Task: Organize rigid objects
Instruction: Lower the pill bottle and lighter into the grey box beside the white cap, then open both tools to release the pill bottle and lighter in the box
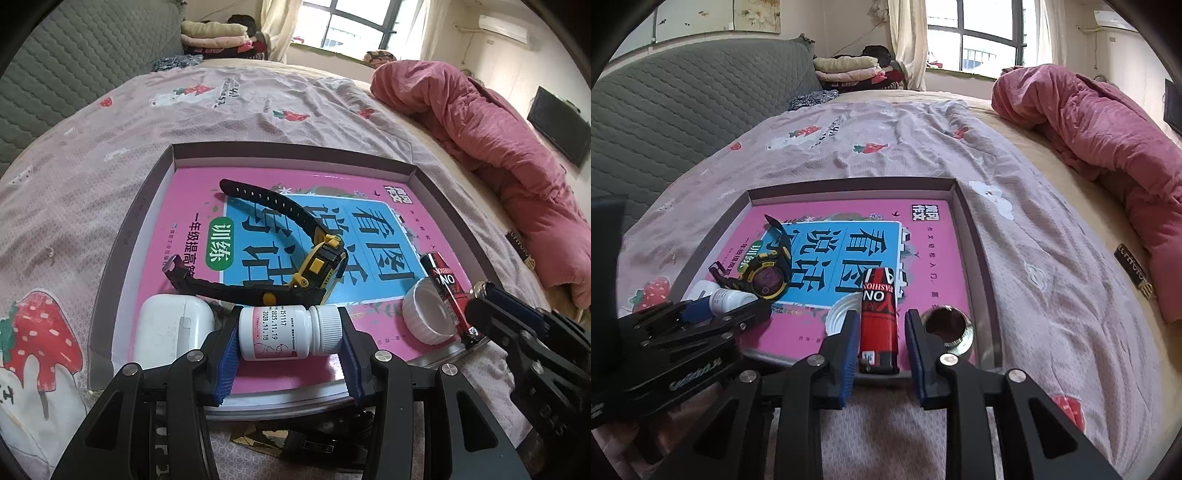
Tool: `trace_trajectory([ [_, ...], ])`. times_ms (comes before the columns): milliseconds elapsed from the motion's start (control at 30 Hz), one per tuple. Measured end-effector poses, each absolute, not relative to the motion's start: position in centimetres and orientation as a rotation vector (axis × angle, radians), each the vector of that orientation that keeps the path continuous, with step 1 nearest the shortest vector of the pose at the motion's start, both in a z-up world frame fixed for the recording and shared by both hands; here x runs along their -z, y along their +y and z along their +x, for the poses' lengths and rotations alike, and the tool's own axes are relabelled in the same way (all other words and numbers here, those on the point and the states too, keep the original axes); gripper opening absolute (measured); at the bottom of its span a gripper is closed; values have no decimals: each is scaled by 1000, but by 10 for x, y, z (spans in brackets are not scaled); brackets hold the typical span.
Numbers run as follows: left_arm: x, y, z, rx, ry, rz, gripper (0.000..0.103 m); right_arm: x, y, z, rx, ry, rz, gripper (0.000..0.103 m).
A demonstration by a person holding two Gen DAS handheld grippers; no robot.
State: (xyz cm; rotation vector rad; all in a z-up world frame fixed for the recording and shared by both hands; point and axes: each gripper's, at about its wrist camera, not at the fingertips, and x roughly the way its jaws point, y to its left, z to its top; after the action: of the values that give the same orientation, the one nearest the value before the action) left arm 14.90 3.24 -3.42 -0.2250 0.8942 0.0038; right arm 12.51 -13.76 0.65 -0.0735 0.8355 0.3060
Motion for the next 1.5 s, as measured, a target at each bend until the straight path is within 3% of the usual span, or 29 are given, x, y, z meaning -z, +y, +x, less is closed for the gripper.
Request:
trace_trajectory([
  [300, 32, 38, 144, 5, 889, -252, 49, -7, -133, 119, -309, 839, -93, 32],
  [500, 27, 41, 138, 19, 876, -278, 59, -7, -132, 118, -298, 841, -100, 40],
  [1500, -8, 71, 92, -58, 830, -308, 62, -29, -134, 97, -352, 801, -79, 40],
])
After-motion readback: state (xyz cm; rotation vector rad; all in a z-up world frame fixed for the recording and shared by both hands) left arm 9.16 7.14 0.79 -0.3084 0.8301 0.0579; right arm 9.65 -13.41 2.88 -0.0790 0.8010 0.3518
